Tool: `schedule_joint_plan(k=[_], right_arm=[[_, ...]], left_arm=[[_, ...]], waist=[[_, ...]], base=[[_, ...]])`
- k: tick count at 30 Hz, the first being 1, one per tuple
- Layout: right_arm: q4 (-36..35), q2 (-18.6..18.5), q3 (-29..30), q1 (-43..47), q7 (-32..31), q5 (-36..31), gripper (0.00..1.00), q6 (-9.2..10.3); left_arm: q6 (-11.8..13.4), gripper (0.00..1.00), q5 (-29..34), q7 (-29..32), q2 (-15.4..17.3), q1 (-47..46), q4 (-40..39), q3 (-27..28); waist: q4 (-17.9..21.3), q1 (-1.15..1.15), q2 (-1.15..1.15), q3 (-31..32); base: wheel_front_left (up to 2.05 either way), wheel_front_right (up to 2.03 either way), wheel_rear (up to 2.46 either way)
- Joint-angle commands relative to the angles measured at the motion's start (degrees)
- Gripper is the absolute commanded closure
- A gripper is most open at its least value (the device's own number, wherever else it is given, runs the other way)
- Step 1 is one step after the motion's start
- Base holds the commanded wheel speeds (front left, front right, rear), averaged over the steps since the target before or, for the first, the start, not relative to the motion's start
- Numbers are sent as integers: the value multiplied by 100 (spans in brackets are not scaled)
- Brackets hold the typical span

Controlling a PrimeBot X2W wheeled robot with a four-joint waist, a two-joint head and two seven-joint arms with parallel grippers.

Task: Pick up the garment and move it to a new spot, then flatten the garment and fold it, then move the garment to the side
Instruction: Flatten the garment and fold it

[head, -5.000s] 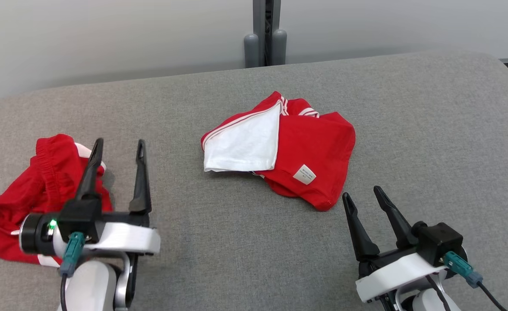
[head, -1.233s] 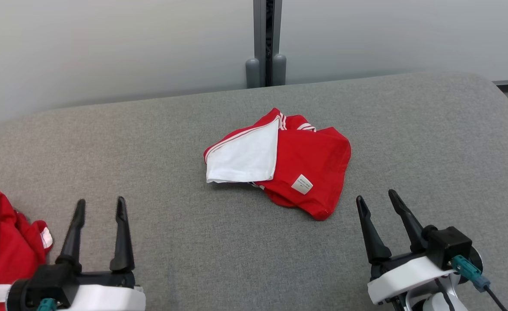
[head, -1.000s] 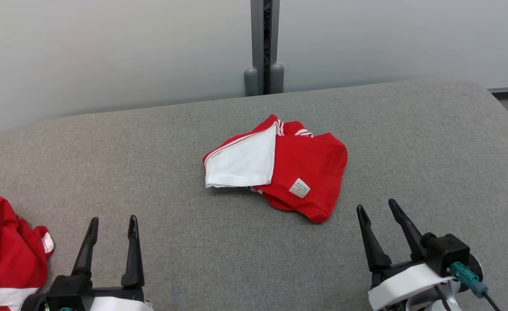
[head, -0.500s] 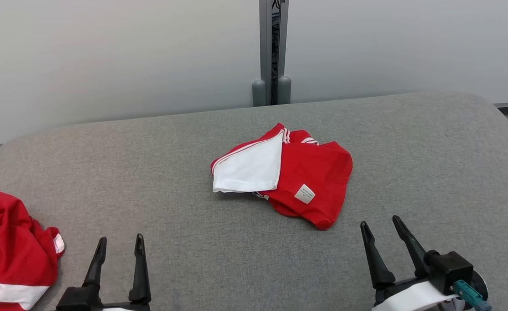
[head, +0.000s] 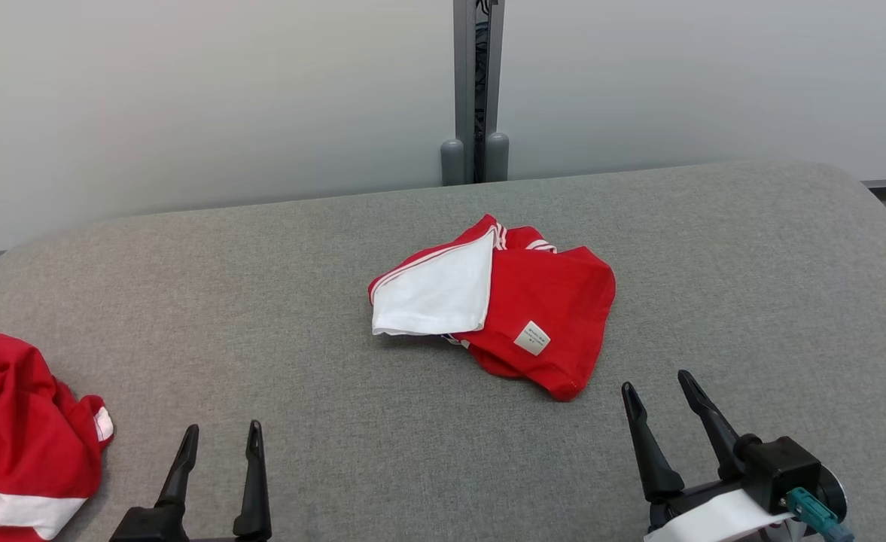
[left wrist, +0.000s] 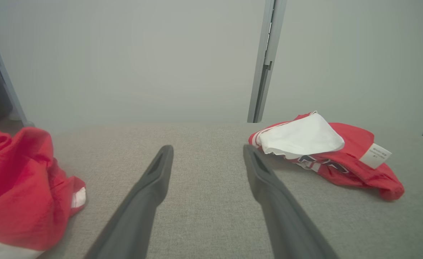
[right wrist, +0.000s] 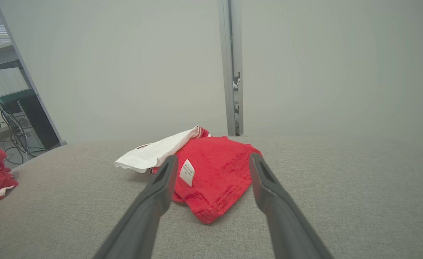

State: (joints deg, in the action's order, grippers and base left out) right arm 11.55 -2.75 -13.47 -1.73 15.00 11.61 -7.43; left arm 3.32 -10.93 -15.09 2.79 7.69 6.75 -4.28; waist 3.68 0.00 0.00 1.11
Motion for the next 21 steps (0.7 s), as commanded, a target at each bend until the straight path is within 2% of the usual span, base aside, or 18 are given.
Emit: schedule_joint_plan(k=[1, 11, 21], right_arm=[[-33, -29, 5, 59, 26, -22, 0, -12], [-5, -30, -10, 20, 26, 17, 0, -12], [-4, -29, -30, -151, 26, 103, 0, -12]], left_arm=[[-40, 0, 31, -10, 21, -68, 23, 33], [-157, 0, 144, -10, 21, -183, 146, 32], [-480, 0, 119, -10, 20, -965, 559, -284]], waist=[[3, 0, 0, 1], [13, 0, 0, -49], [49, 0, 0, -317]], base=[[0, 0, 0], [0, 0, 0], [0, 0, 0]])
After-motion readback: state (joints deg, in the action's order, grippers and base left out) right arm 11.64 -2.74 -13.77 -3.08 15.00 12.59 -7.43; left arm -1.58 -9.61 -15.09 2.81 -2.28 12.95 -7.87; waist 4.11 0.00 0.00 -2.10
